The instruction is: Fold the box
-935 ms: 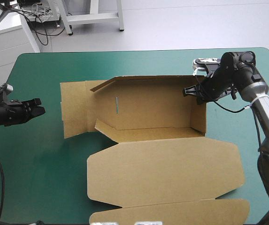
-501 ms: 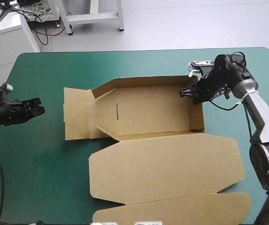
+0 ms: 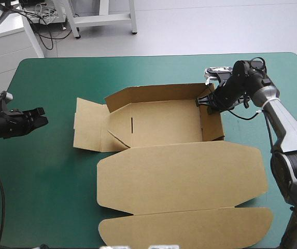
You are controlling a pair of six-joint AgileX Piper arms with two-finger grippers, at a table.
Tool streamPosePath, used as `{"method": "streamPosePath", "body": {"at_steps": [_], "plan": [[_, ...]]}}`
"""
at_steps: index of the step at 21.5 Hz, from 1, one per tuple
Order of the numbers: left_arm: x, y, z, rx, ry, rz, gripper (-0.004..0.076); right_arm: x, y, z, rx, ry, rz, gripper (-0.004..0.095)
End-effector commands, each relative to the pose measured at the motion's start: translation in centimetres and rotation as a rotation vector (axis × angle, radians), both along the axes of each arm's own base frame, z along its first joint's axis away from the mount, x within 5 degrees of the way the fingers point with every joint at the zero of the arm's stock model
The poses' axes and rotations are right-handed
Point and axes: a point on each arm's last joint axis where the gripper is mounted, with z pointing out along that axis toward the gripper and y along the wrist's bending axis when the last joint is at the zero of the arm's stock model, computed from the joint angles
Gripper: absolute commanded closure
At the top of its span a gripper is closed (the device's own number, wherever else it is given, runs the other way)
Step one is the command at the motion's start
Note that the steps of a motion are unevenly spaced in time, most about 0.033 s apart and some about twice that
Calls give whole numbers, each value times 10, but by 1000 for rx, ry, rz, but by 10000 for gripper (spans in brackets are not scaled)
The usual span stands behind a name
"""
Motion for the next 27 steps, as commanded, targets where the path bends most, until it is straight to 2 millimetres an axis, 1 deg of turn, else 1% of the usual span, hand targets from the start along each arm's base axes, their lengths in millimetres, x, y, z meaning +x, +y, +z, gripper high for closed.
{"method": "streamPosePath", "body": {"at_steps": [1, 2, 3, 6, 10, 12, 13, 15, 19, 24, 26, 27], "plan": [[-1, -2, 21, -19, -77, 31, 734, -7, -2, 45, 24, -99, -21, 283], [-1, -2, 21, -19, -77, 31, 734, -7, -2, 49, 24, -98, -23, 224], [-1, -2, 21, -19, -77, 31, 734, -9, -4, 58, 13, -91, -26, 154], [-1, -2, 21, -19, -77, 31, 734, -16, -9, 75, -16, -126, -66, 148], [-2, -2, 21, -19, -73, 31, 734, -42, -14, 111, 23, -206, -122, 148], [-2, -2, 21, -29, -67, 37, 734, -60, -18, 121, 32, -219, -132, 148], [-2, -2, 21, -31, -66, 39, 734, -73, -20, 121, 31, -211, -137, 148], [-2, -2, 21, -34, -64, 45, 734, -86, -22, 117, 24, -189, -138, 148], [-2, -2, 21, -34, -64, 45, 734, -89, -22, 107, 34, -149, -142, 148], [-2, -2, 21, -34, -64, 45, 734, -75, -17, 96, 65, -141, -145, 148], [-2, -2, 21, -34, -64, 45, 734, -63, -15, 83, 61, -129, -146, 148], [-2, -2, 21, -34, -64, 45, 734, -54, -13, 72, 54, -108, -145, 148]]}}
